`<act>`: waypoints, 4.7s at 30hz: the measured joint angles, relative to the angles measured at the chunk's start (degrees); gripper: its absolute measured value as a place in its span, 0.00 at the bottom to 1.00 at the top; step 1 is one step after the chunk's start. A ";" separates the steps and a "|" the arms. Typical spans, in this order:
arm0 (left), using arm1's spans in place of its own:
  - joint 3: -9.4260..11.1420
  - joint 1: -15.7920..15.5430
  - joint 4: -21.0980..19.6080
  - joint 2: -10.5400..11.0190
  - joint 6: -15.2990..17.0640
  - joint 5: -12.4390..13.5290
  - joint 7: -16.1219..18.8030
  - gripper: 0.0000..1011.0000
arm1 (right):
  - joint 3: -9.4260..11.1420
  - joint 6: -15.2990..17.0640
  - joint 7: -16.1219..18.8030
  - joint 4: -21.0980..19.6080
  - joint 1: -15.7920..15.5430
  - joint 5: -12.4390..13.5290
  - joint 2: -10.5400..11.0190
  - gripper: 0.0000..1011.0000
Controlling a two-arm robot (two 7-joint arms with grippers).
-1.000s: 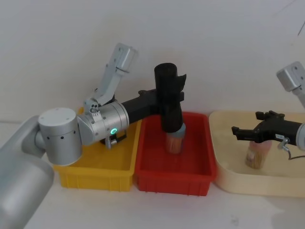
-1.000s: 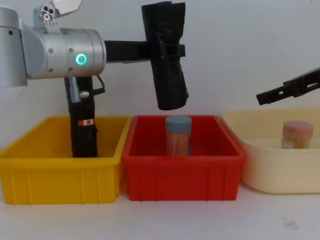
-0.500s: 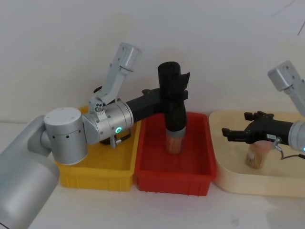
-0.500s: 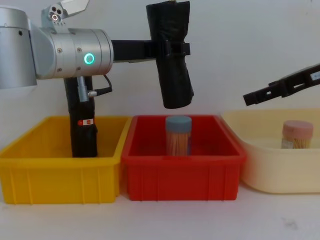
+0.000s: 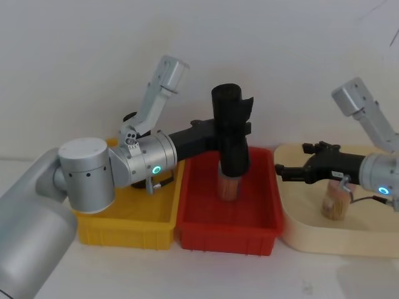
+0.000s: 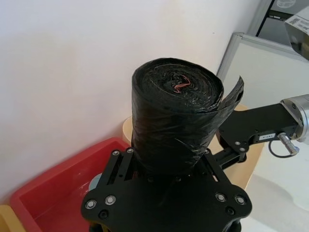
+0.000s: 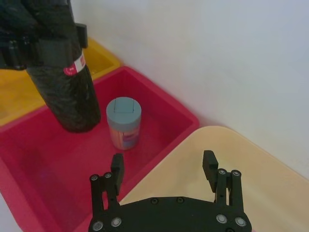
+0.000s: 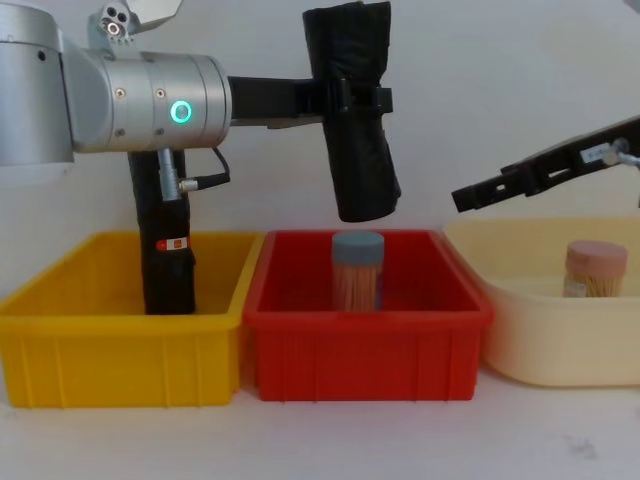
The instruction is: Pick up the garbage bag with the one hand and transfer it to the other hand.
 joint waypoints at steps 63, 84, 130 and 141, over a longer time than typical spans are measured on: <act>0.02 -5.80 15.32 -7.82 -11.02 4.49 3.03 0.40 | -4.74 -4.02 0.70 4.05 4.63 2.19 -3.60 0.99; -1.60 -4.31 11.86 -7.80 -7.29 0.07 2.52 0.40 | -5.82 -5.05 -0.34 6.45 5.82 2.91 -5.24 0.99; -2.19 -3.52 9.94 -7.58 -5.15 -2.05 2.51 0.40 | -7.77 -9.21 -2.19 18.21 11.06 3.89 -11.10 0.57; -2.17 -3.51 9.90 -7.58 -5.09 -2.10 2.48 0.70 | -7.81 -9.10 -2.74 18.00 10.96 4.05 -10.92 0.51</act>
